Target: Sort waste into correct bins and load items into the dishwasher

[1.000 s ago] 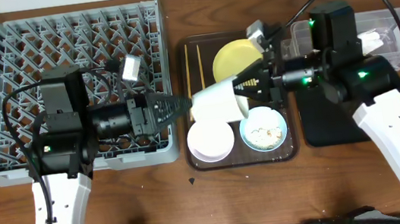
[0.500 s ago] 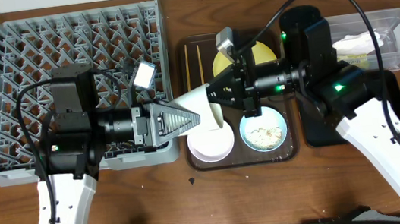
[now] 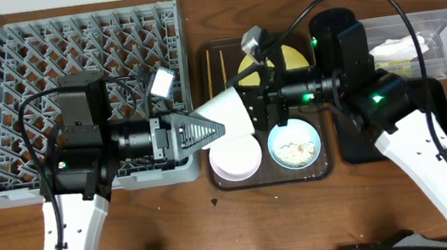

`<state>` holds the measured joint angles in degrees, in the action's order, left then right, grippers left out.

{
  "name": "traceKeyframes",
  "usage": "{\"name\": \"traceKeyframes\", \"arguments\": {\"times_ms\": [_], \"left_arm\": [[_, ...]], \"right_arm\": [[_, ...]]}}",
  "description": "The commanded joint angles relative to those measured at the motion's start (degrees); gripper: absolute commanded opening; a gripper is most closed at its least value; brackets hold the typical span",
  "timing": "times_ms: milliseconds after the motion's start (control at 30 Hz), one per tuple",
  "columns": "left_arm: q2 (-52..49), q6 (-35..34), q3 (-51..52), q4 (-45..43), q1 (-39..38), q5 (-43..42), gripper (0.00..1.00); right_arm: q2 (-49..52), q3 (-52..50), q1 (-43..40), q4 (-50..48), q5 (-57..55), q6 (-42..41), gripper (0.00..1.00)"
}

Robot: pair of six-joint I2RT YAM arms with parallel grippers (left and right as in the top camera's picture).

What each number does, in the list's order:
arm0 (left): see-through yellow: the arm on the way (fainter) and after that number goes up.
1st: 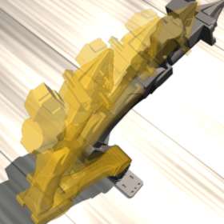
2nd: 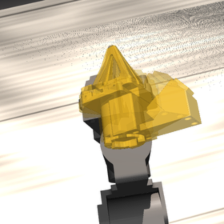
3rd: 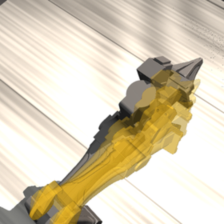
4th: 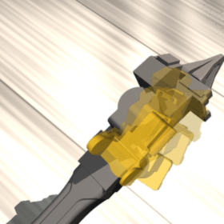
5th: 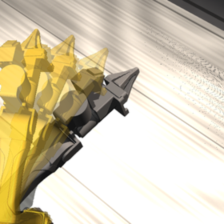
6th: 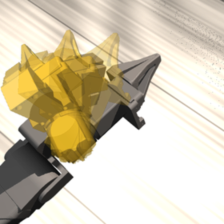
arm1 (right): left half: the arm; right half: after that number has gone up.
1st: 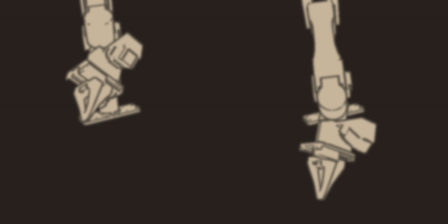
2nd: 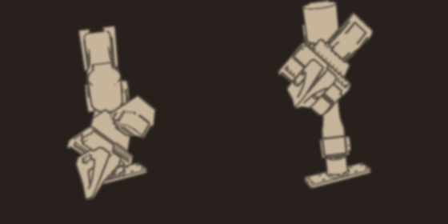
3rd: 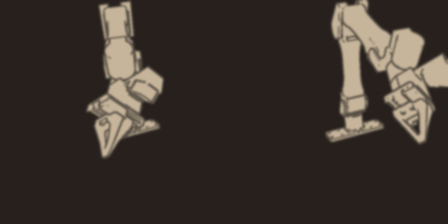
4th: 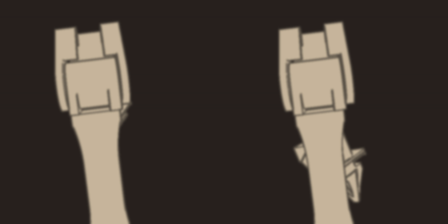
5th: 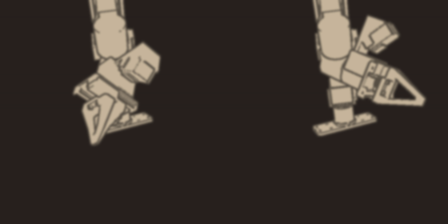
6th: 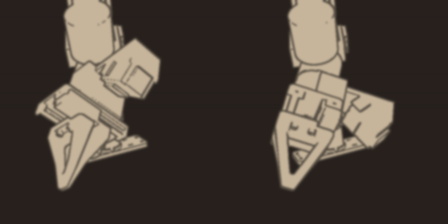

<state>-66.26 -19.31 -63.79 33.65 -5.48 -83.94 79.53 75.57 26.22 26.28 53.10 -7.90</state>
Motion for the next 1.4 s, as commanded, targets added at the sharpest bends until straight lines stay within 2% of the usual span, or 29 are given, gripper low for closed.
{"name": "traceKeyframes", "arguments": {"times_ms": [0,133,267,367,533,767,967,1067,1133,1300,1367], "left_arm": [[1.0,0.4,-1.2,2.2,0.0,11.1,0.6],[3.1,0.4,-1.2,7.5,2.7,25.9,0.6],[5.7,0.6,-1.7,16.2,9.5,45.6,0.6],[6.6,0.6,-1.8,21.9,15.5,59.4,0.61],[4.9,0.1,-1.8,26.6,24.2,73.2,0.6],[-1.2,-1.2,-1.8,24.9,26.7,80.4,0.61],[-9.5,-2.4,-1.8,23.3,26.7,80.6,0.61],[-13.4,-2.5,-1.8,23.0,26.7,79.7,0.7],[-16.5,-2.4,-1.8,23.0,26.7,77.7,0.81],[-16.7,-2.4,-2.9,23.3,26.7,72.7,1.0],[-15.8,-1.9,-4.5,24.8,26.7,71.3,1.0]], "right_arm": [[-0.2,0.2,-2.6,2.0,-2.1,-0.2,0.72],[-0.2,0.2,-5.9,8.2,-2.3,0.5,0.72],[-0.2,0.2,-7.0,16.0,-3.0,5.6,0.72],[-0.2,0.2,-6.4,21.0,-8.0,7.0,0.73],[-0.1,0.2,-3.4,23.4,-14.4,6.9,0.75],[-0.1,0.2,-0.6,23.2,-17.3,6.9,0.77],[-0.1,0.2,0.9,23.3,-18.4,6.9,0.77],[-0.1,0.2,1.0,23.5,-18.4,6.9,0.77],[-0.1,0.2,1.0,23.5,-18.4,6.9,0.77],[-0.1,0.2,1.0,23.6,-18.4,6.8,0.77],[-0.1,0.2,1.0,23.9,-19.1,6.1,0.77]]}}
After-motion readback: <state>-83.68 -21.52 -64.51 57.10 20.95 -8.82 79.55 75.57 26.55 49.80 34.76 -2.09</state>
